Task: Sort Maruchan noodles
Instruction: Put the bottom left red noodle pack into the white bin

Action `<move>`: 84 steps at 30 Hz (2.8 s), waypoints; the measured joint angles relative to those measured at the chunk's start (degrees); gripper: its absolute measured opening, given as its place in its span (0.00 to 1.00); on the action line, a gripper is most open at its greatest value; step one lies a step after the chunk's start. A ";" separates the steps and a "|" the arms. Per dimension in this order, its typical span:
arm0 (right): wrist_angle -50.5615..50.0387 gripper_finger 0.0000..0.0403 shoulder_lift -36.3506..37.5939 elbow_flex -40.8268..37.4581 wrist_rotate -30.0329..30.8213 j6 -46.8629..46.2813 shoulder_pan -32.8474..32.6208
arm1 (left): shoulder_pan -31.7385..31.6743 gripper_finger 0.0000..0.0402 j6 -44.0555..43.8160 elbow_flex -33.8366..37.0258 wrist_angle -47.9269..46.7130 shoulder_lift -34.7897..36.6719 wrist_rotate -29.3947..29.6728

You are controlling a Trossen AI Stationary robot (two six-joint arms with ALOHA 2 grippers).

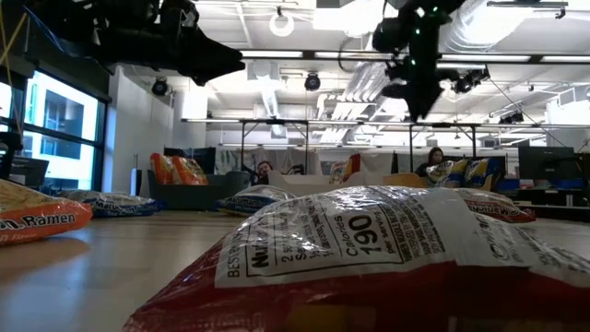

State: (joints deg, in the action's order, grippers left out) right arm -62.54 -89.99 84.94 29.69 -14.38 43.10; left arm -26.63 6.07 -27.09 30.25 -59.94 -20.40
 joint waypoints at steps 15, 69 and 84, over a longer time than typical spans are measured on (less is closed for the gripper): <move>72.10 0.01 29.39 -53.72 -13.74 9.89 -23.42 | 1.20 0.45 -2.96 0.00 0.09 -0.66 0.02; 77.70 0.19 28.77 -64.53 -13.18 2.87 -43.88 | 42.97 0.48 -39.11 -15.02 -81.71 -12.09 -8.56; 80.82 0.22 25.80 -64.53 -13.63 4.33 -43.88 | 53.65 0.62 -58.42 -14.99 -75.50 -17.09 -4.59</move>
State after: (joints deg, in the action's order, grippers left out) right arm 18.28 -64.18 20.40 16.05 -10.04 -0.78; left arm 27.02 -52.35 -42.09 -45.25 -77.03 -24.99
